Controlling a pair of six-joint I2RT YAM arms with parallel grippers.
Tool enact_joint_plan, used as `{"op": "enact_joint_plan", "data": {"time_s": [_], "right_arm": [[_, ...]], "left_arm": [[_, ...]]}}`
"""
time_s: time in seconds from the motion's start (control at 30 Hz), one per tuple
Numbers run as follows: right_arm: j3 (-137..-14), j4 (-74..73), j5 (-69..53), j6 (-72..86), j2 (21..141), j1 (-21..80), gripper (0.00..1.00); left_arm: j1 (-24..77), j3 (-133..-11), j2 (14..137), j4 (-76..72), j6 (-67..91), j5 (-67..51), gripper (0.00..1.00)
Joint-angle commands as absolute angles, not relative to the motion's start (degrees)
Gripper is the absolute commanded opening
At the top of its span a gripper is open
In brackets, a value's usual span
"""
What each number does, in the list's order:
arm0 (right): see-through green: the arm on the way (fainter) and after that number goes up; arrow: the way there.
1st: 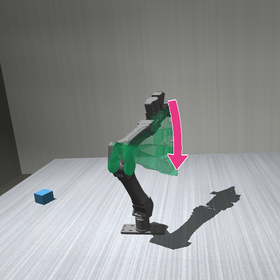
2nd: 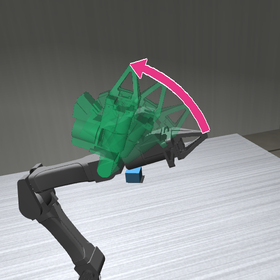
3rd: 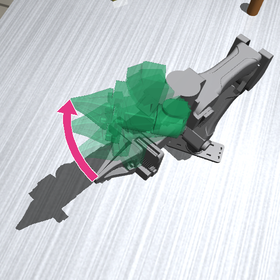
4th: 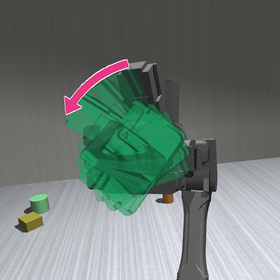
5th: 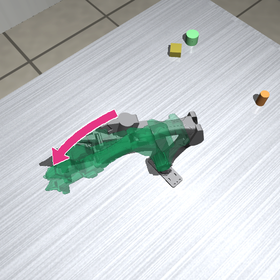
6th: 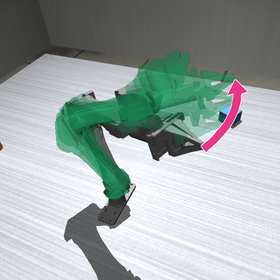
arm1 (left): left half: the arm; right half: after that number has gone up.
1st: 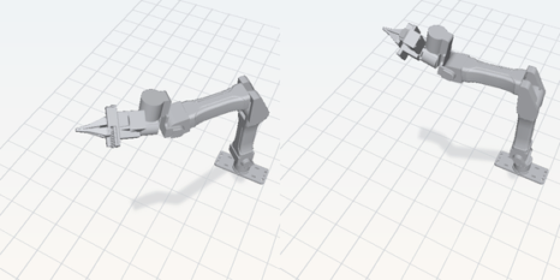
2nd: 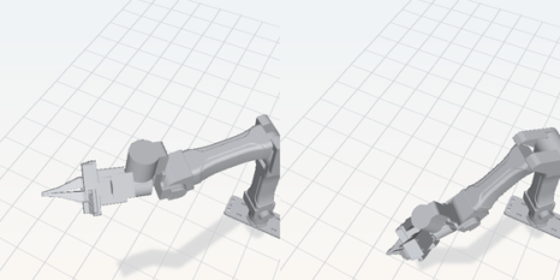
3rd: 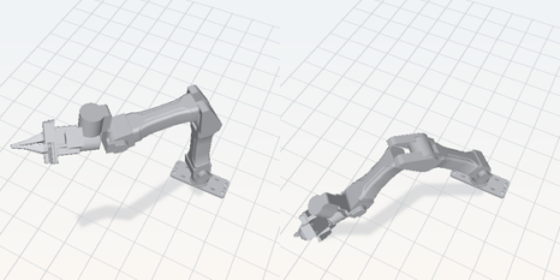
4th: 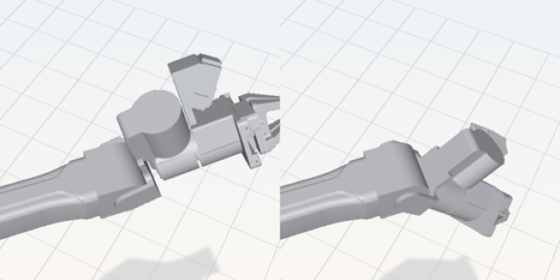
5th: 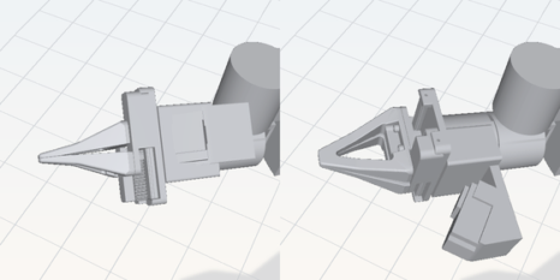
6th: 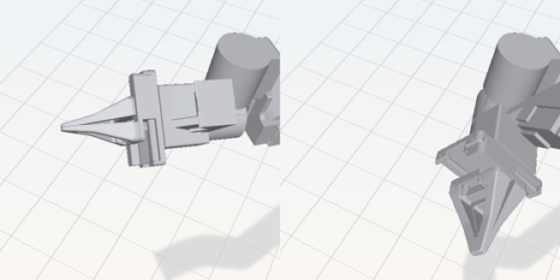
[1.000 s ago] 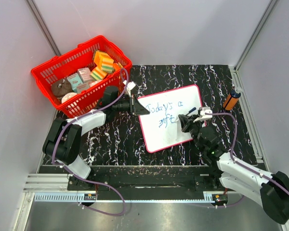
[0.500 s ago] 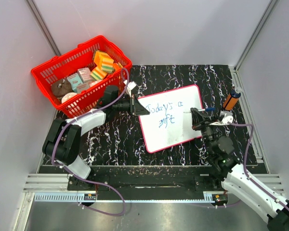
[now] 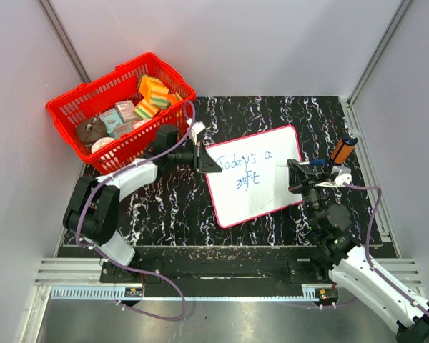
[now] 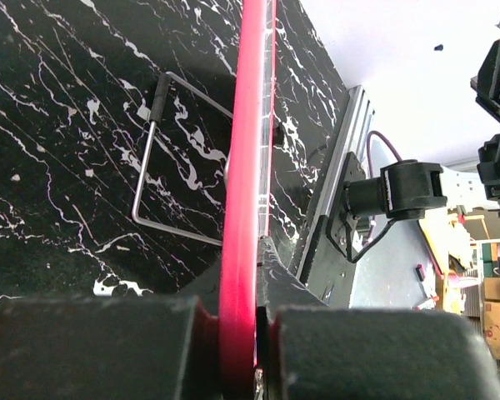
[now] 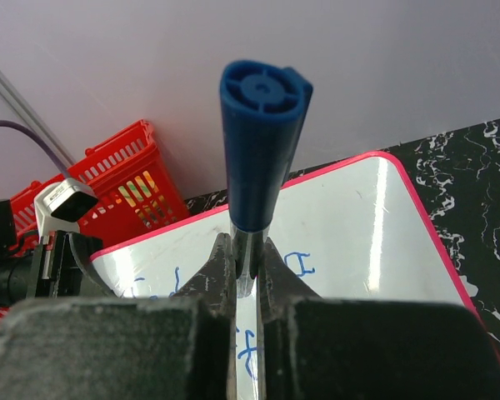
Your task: Write a sentence on the whiteboard
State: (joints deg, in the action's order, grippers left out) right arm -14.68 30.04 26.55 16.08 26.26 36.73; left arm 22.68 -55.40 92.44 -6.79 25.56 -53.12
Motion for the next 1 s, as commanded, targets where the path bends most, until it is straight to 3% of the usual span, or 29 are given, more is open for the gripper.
{"op": "enact_joint_plan", "data": {"time_s": [0.0, 0.63, 0.73, 0.9, 0.97], "right_arm": [[-17.0, 29.6, 28.5, 15.4, 26.0, 36.6, 0.00], [-17.2, 28.2, 28.7, 15.1, 25.4, 36.6, 0.00], [-17.2, 28.1, 28.8, 15.1, 25.8, 36.6, 0.00], [-17.1, 28.0, 28.9, 15.5, 25.9, 36.7, 0.00], [-17.1, 27.9, 28.9, 15.6, 25.9, 36.6, 0.00]], "left_arm": [[23.8, -51.3, 96.2, 6.4, 9.8, -37.8, 0.01], [26.7, -52.6, 95.3, 12.8, 5.6, -28.3, 0.13], [26.8, -52.1, 94.4, 12.7, 5.5, -27.8, 0.23], [27.1, -52.0, 93.5, 12.7, 5.5, -26.5, 0.49], [27.1, -52.1, 93.4, 12.5, 5.9, -26.9, 0.52]]}}
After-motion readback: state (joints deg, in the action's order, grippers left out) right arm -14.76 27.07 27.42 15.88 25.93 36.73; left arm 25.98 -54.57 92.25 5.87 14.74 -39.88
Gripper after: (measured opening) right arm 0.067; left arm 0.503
